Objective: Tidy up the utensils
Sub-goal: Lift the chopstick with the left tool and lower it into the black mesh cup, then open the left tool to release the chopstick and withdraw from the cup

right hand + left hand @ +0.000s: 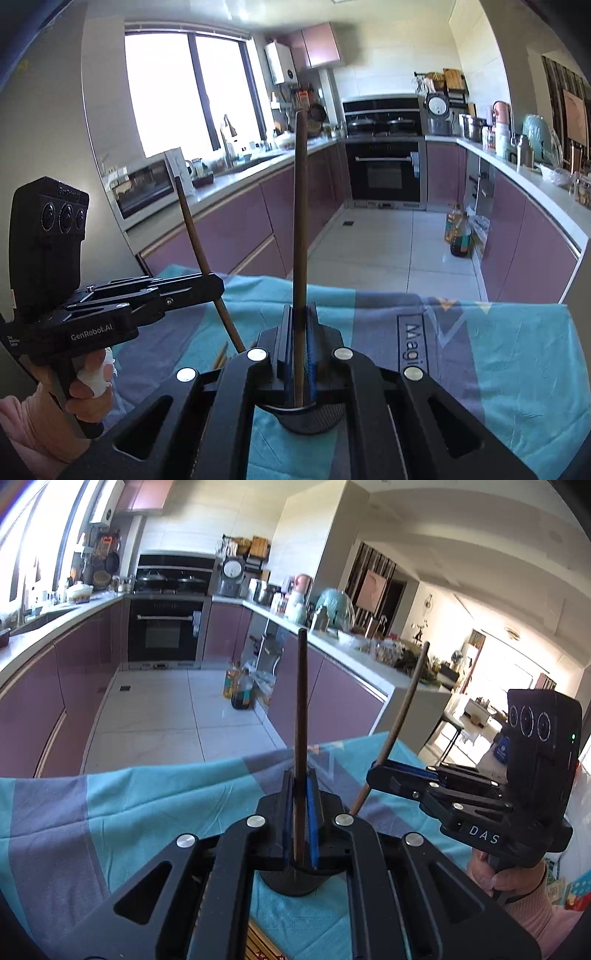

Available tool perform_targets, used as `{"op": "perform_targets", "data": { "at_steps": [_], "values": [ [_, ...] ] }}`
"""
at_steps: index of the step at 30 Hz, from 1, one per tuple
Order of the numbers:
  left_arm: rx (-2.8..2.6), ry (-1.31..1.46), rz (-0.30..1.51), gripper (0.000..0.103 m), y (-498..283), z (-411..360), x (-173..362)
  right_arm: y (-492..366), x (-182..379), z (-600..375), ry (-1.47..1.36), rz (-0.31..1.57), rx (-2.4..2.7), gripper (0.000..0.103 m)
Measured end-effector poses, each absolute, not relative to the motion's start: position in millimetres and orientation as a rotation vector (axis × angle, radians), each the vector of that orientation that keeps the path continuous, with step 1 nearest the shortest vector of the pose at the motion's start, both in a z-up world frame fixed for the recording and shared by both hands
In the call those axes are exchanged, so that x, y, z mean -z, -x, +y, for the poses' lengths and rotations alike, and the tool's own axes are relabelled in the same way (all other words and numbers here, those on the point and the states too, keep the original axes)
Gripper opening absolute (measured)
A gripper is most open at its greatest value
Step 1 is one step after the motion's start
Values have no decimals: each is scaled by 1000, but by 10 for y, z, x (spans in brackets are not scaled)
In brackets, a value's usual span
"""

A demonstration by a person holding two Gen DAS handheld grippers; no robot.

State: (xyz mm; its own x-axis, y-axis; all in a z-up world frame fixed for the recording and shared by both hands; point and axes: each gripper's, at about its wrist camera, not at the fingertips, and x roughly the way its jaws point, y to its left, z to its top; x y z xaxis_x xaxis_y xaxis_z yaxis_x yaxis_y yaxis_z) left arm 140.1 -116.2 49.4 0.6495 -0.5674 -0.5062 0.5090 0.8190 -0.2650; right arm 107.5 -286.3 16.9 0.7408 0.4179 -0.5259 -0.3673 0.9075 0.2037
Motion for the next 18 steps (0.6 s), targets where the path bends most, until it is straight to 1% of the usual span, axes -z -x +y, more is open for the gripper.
{"op": "perform_targets", "data": {
  "at_steps": [7, 18],
  "values": [
    [614, 81, 657, 8, -1621, -1206, -269, -1156, -52, -2821, -91, 660, -426, 6],
    [589, 68, 678, 8, -1782, -1254, -242, -1375, -47, -2704, -95, 690, -420, 7]
  ]
}}
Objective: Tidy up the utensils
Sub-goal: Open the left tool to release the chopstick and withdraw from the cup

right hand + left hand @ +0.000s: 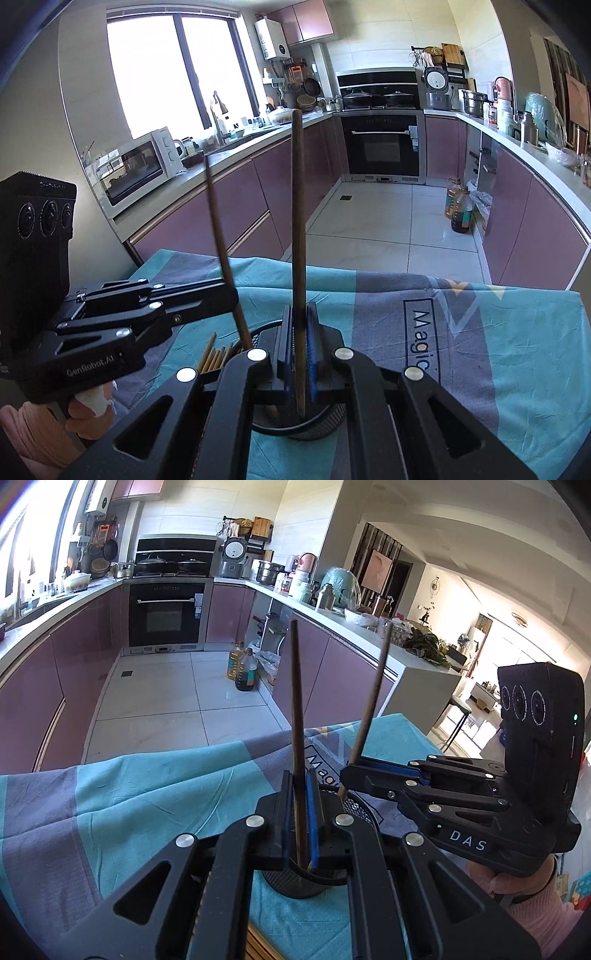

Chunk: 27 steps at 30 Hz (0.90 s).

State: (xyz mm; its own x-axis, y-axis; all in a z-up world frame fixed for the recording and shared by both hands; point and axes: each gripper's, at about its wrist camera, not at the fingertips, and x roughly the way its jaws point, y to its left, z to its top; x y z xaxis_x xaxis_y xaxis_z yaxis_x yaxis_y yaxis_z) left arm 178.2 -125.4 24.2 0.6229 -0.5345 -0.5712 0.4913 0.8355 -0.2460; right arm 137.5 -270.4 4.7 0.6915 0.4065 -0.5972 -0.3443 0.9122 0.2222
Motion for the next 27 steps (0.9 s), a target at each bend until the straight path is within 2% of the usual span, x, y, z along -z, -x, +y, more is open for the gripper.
{"op": "perform_targets", "data": {
  "at_steps": [10, 12, 15, 17, 19, 22, 27],
  "values": [
    [573, 69, 670, 8, -1754, -1199, -219, -1503, 18, -2657, -123, 717, -408, 8],
    [565, 75, 659, 11, -1722, -1137, -226, -1480, 17, -2671, -127, 711, -404, 8],
    [543, 77, 631, 19, -1663, -1065, -283, -1375, -32, -2694, -133, 685, -420, 14],
    [527, 72, 606, 28, -1574, -975, -311, -1252, -81, -2693, -125, 658, -442, 20],
    [516, 64, 581, 33, -1456, -862, -330, -1065, -139, -2660, -104, 624, -482, 29],
    [490, 41, 579, 37, -1305, -707, -282, -812, -159, -2579, -68, 597, -544, 37],
    [443, -7, 633, 38, -1104, -524, 24, -564, 44, -2356, -20, 647, -623, 39]
  ]
}}
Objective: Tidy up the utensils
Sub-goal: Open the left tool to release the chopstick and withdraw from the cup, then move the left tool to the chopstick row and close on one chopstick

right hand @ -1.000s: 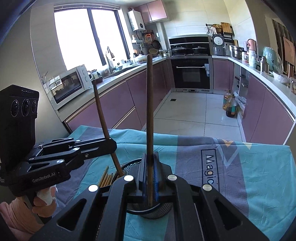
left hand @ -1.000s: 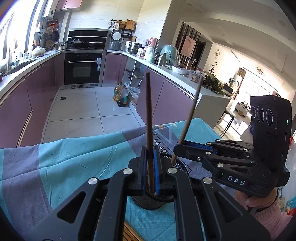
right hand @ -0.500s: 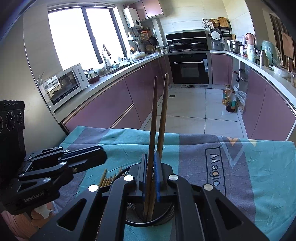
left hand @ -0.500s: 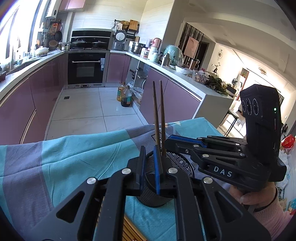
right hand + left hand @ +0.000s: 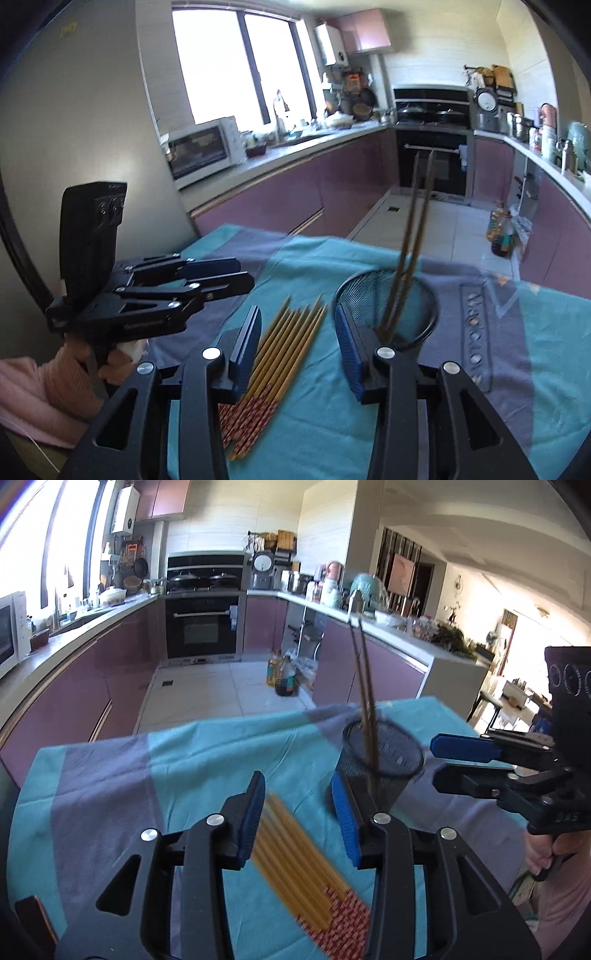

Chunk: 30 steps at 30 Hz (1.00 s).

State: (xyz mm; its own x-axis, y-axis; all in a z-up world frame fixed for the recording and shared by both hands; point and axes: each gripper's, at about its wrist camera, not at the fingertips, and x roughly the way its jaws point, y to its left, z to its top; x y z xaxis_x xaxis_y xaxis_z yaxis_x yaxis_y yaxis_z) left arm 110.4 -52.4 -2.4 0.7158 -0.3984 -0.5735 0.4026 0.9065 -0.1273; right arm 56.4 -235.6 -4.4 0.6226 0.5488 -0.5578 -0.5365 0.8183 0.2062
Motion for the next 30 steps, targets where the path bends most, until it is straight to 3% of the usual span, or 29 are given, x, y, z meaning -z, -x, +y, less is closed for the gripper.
{"op": "perform_targets", "data": {
  "at_steps": [11, 30],
  "values": [
    [406, -12, 831, 38, -952, -235, 860, -659, 830, -2079, -37, 860, -576, 39],
    [391, -33, 917, 38, -1043, -451, 1113, -689, 1048, -1837, 43, 889, -495, 39]
  ]
}}
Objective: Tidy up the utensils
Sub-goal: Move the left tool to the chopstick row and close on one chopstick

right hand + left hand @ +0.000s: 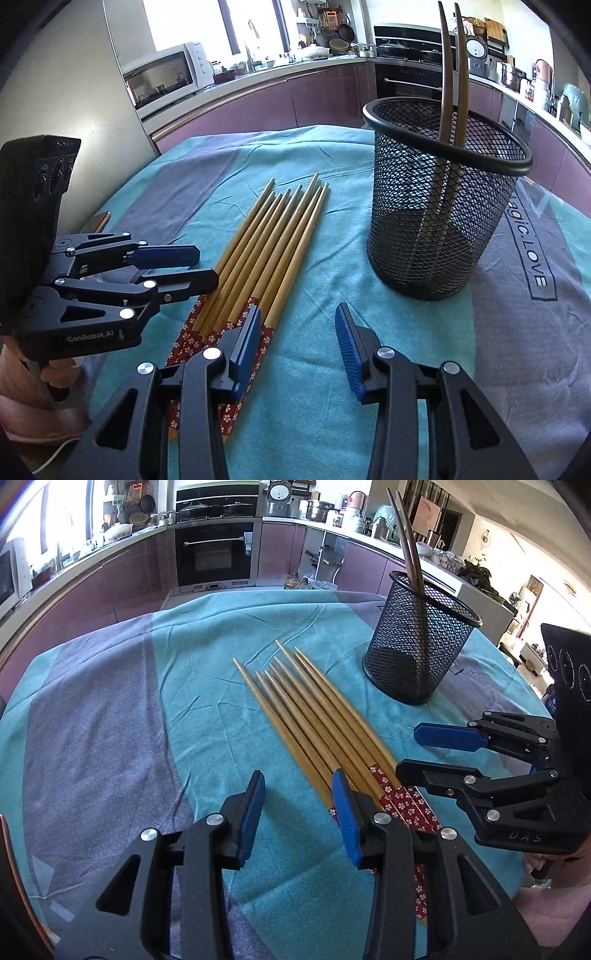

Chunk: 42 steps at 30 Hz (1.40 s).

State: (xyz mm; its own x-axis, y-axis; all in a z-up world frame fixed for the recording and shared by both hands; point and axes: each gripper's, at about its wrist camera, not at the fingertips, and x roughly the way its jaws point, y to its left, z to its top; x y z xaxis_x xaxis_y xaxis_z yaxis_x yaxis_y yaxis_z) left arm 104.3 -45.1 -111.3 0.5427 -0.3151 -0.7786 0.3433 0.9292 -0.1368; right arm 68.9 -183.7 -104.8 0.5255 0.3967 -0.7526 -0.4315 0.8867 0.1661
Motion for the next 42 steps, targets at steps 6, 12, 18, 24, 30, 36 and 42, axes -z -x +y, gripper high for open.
{"op": "perform_targets", "data": {
  "at_steps": [6, 12, 18, 24, 30, 36, 42],
  "values": [
    [387, -40, 925, 38, -1066, -466, 1127, -687, 1045, -1825, 69, 884, -480, 39],
    [383, -56, 938, 36, -1067, -469, 1138, -680, 1034, -1840, 82, 887, -457, 39],
    [382, -60, 950, 34, -1071, -470, 1150, -678, 1036, -1877, 93, 889, -449, 39],
    [371, -46, 957, 33, -1140, -446, 1140, -726, 1054, -1811, 122, 889, -434, 38],
    [361, -47, 964, 31, -1255, -453, 1134, -832, 1050, -1742, 130, 884, -419, 34],
    [357, -54, 971, 26, -1365, -468, 1136, -928, 1045, -1679, 122, 882, -413, 27],
    [349, -35, 970, 17, -1369, -469, 1138, -948, 1046, -1746, 70, 888, -409, 12]
  ]
}}
